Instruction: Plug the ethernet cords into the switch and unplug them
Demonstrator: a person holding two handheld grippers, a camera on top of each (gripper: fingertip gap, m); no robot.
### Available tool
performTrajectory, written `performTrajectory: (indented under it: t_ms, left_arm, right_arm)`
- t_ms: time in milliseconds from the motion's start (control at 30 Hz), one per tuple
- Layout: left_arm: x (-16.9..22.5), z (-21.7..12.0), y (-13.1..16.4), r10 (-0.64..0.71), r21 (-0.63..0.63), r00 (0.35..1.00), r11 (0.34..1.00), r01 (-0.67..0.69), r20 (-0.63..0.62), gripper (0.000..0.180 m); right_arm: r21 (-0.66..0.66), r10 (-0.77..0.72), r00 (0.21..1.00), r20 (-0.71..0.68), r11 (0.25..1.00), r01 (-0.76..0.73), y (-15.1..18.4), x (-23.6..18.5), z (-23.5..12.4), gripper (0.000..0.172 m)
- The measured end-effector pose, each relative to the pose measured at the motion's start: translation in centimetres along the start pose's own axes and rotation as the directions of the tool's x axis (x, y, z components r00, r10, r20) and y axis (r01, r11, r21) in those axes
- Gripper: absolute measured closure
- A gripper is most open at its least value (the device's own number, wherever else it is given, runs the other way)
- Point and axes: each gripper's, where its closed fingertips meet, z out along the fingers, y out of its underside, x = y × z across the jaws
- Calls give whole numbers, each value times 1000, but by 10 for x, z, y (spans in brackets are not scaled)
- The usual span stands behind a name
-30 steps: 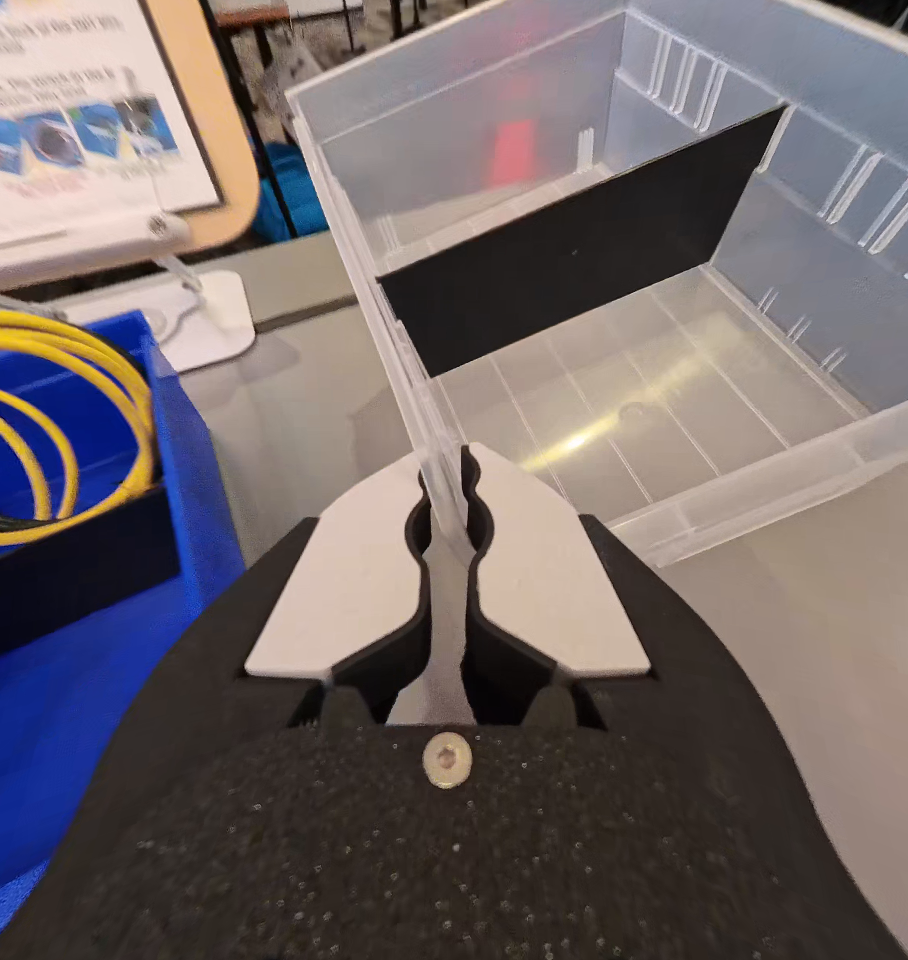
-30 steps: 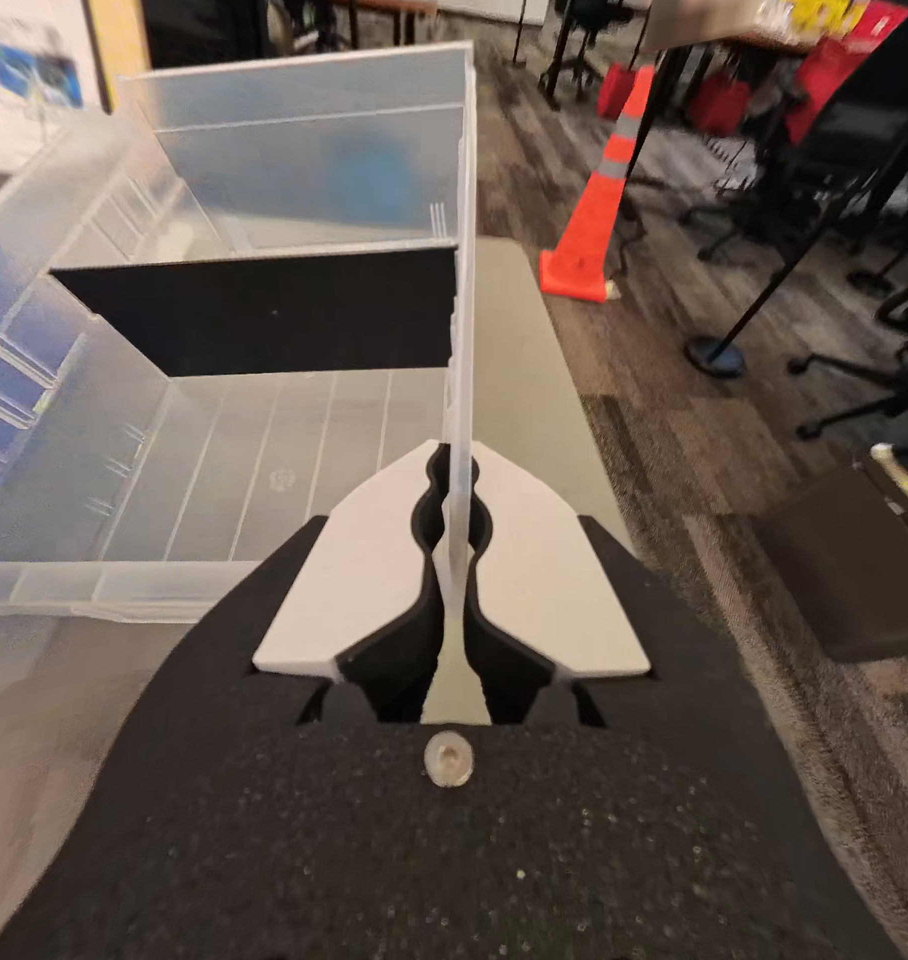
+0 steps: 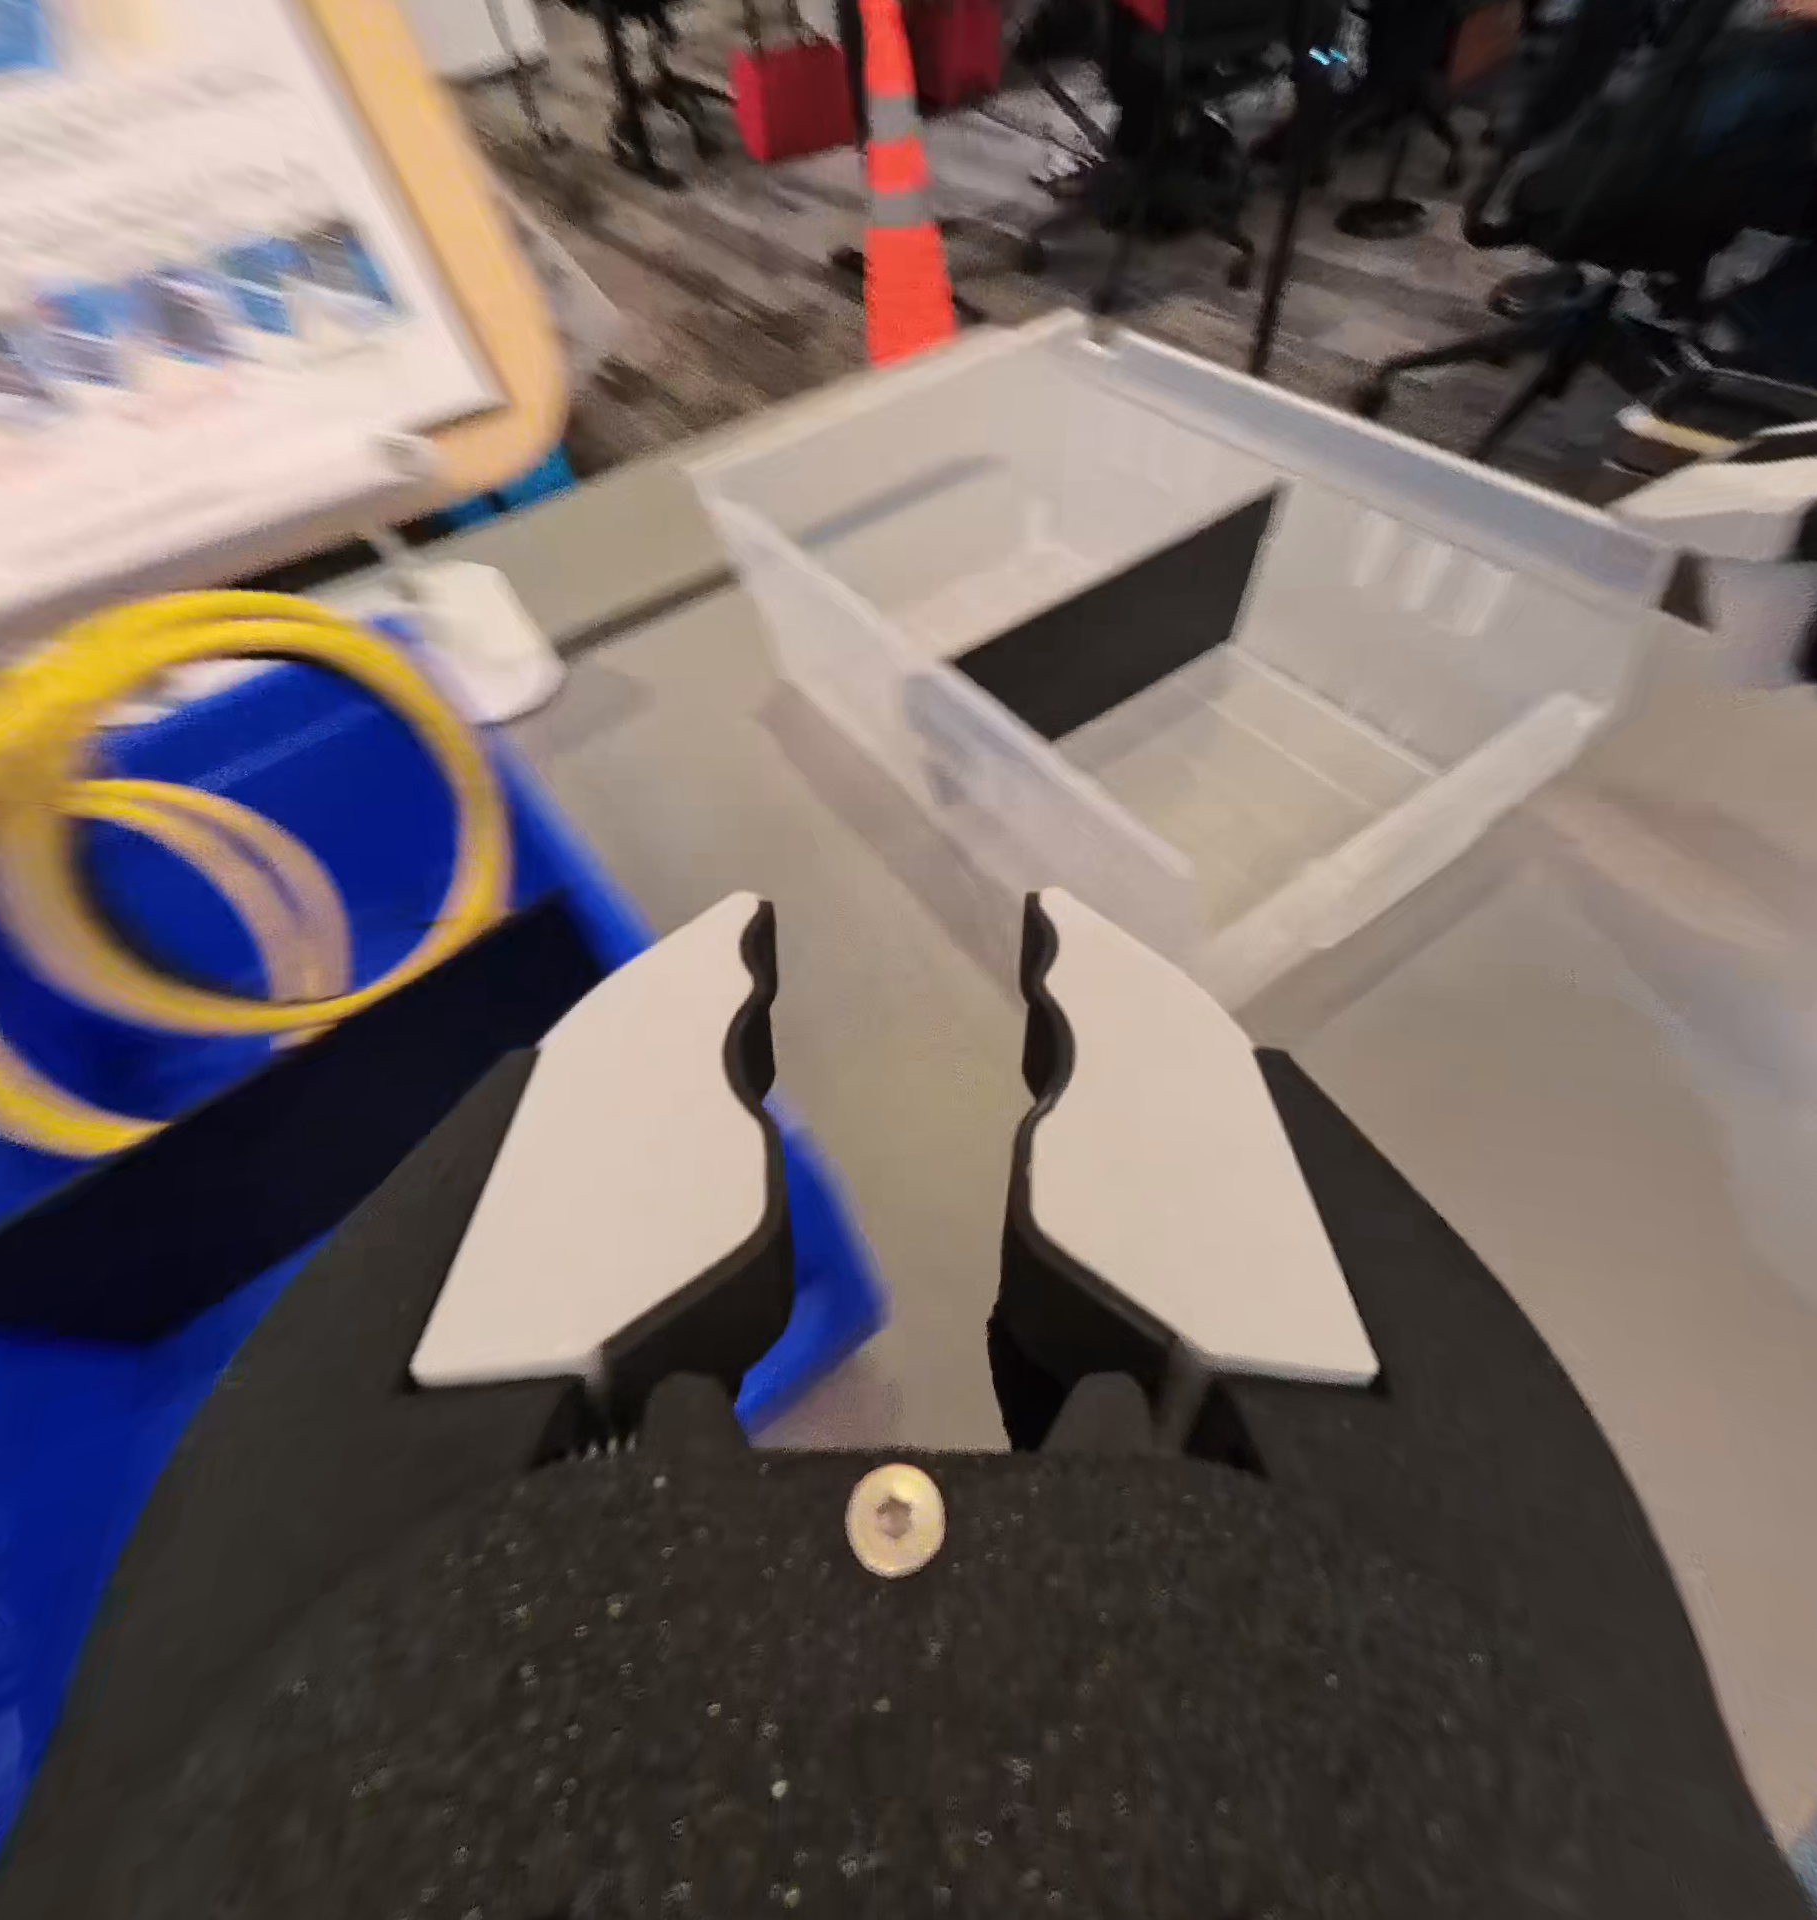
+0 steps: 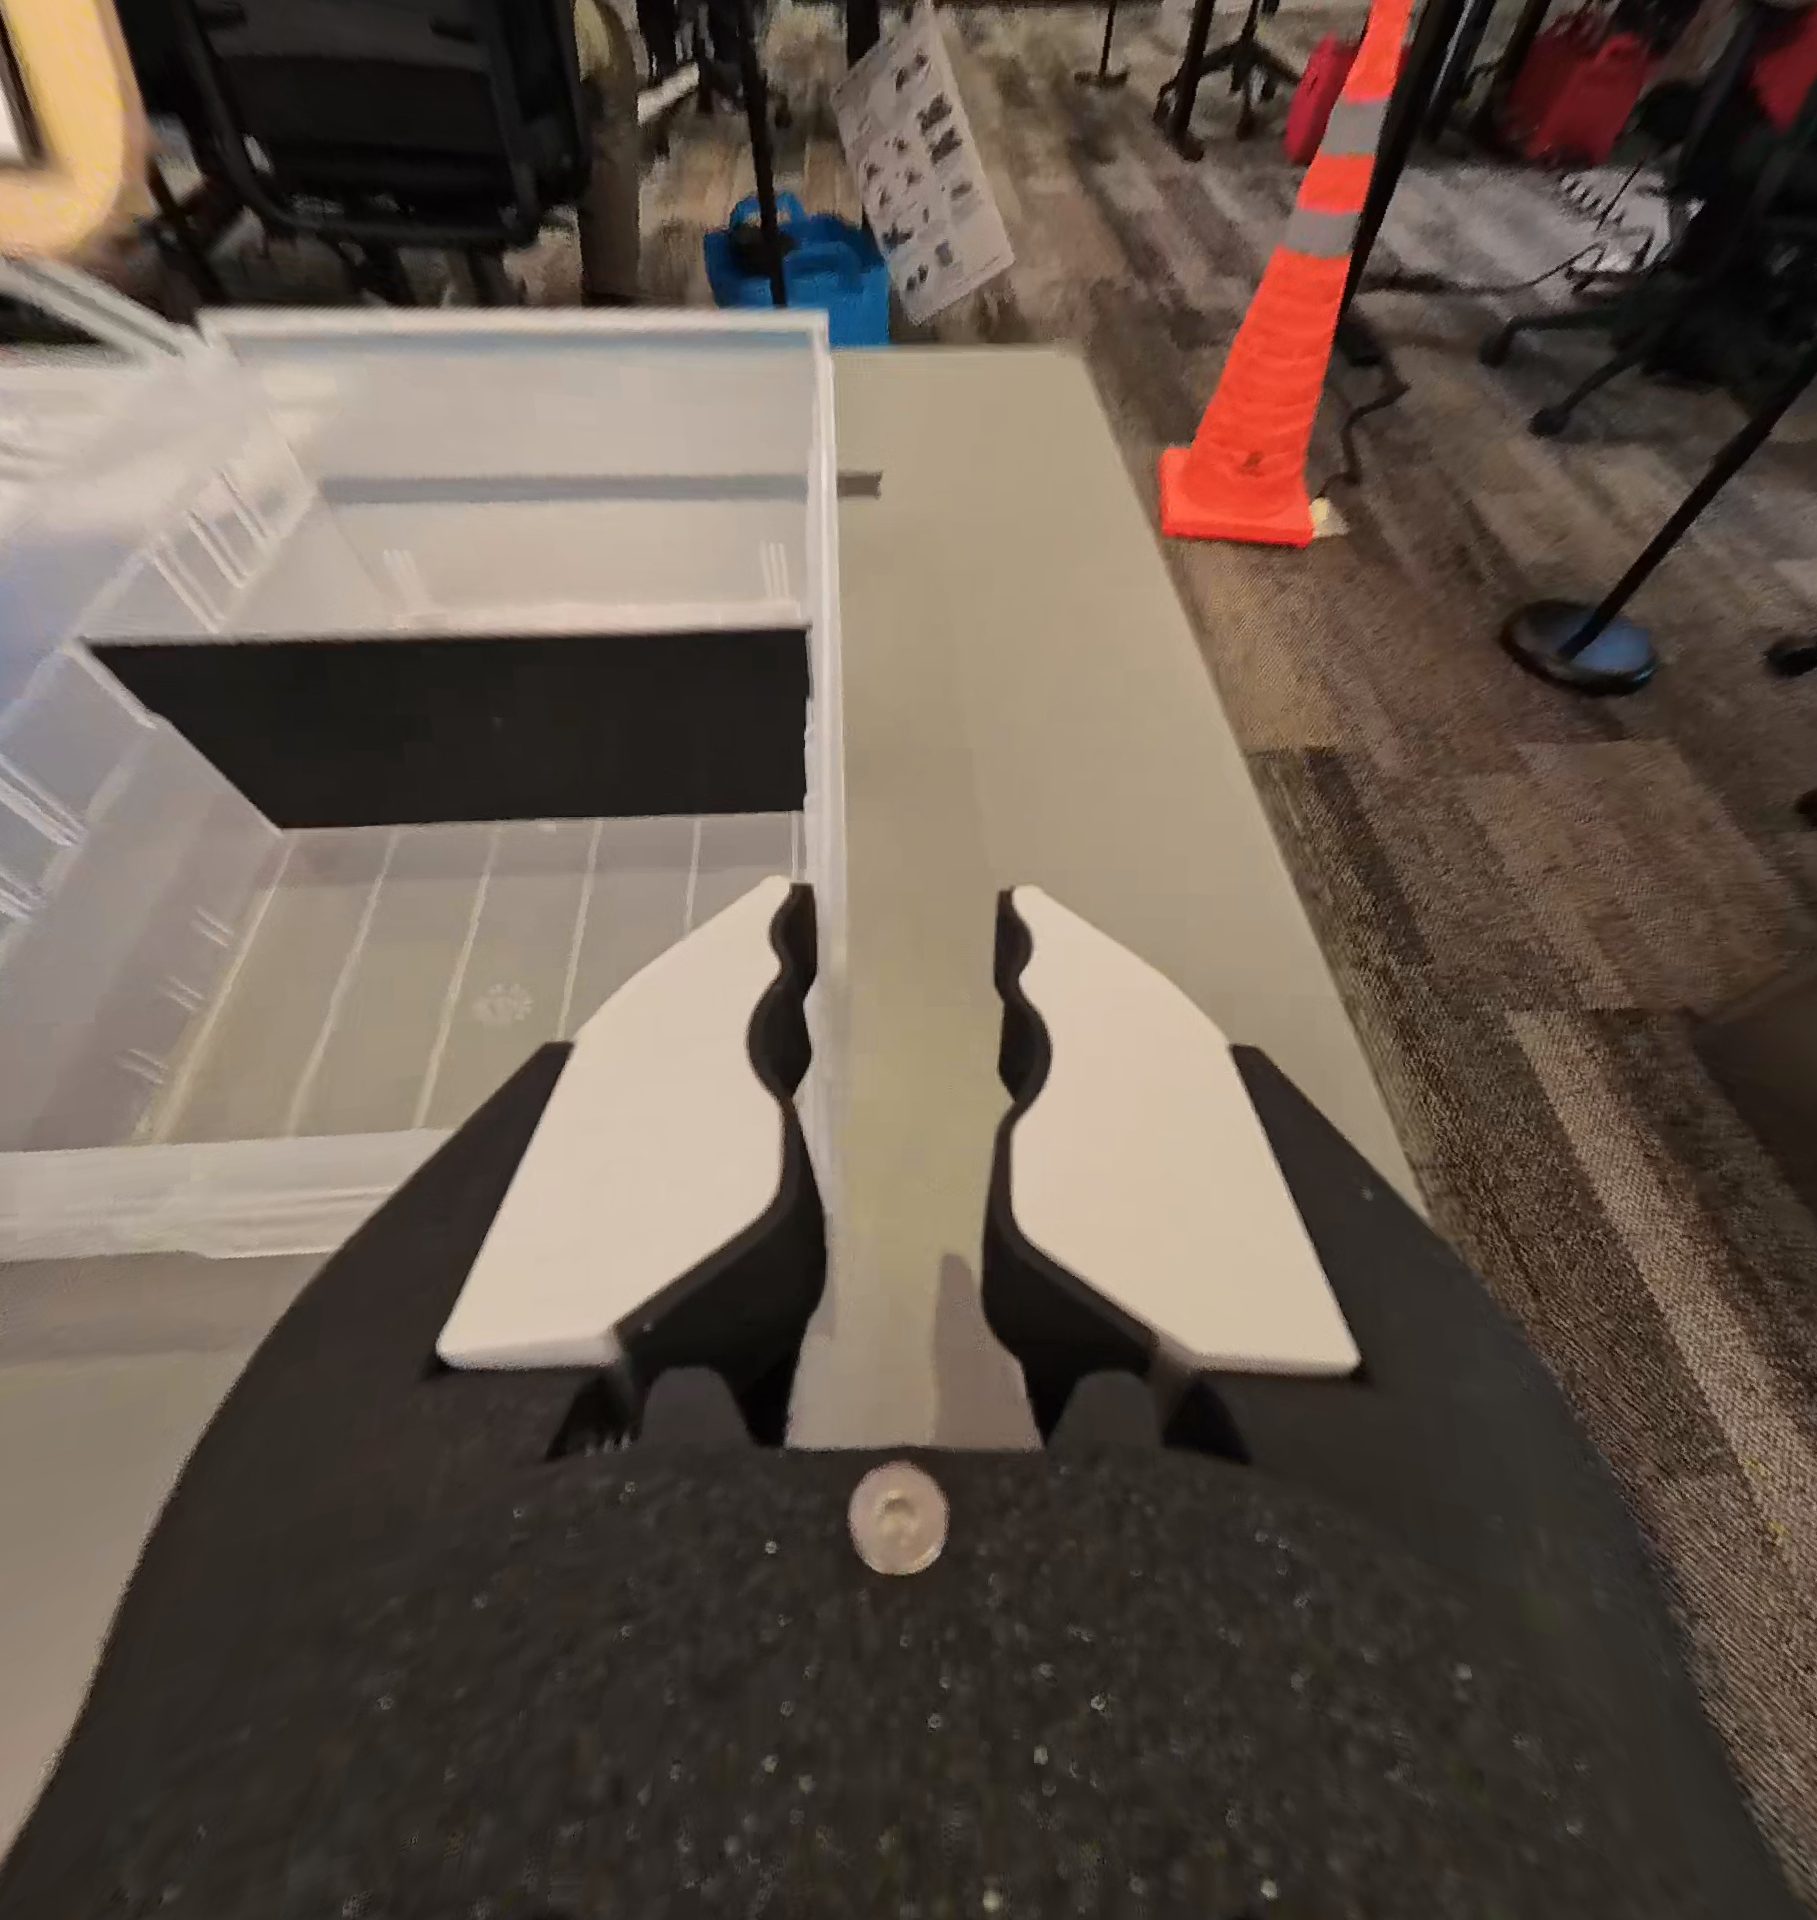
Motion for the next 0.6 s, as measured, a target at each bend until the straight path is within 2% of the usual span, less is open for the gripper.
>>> performTrajectory:
  t_ms: [133,200,267,400,467,533,600]
  left_arm:
    - [-100,-74,4,-65,86,984,995,51,167,129]
    - [-142,-102,23,-130,97,969,989,112,209,129]
    - [-174,-117,54,-194,80,951,980,180,240,130]
    - [-192,-115,107,-406,96,900,914,395,161,115]
    - [-192,-100,127,-407,33,897,912,408,171,113]
    - [-194,-87,136,-364,0,907,928,372,211,115]
    - [-192,-75,138,-334,-18,914,938,347,229,118]
  right_arm:
    - [126,42,993,106,990,-55,-38,-26,-32,141]
    - [189,43,980,196,979,-81,-60,-61,-47,142]
    - [204,0,956,293,977,-62,-73,-114,-57,142]
    - [151,-139,876,463,986,76,-59,-242,-63,132]
    - [103,-145,830,539,989,106,-35,-302,-61,126]
    - [46,-118,874,471,993,109,-9,-335,-43,117]
    - [-21,-128,913,387,989,147,19,-351,-25,120]
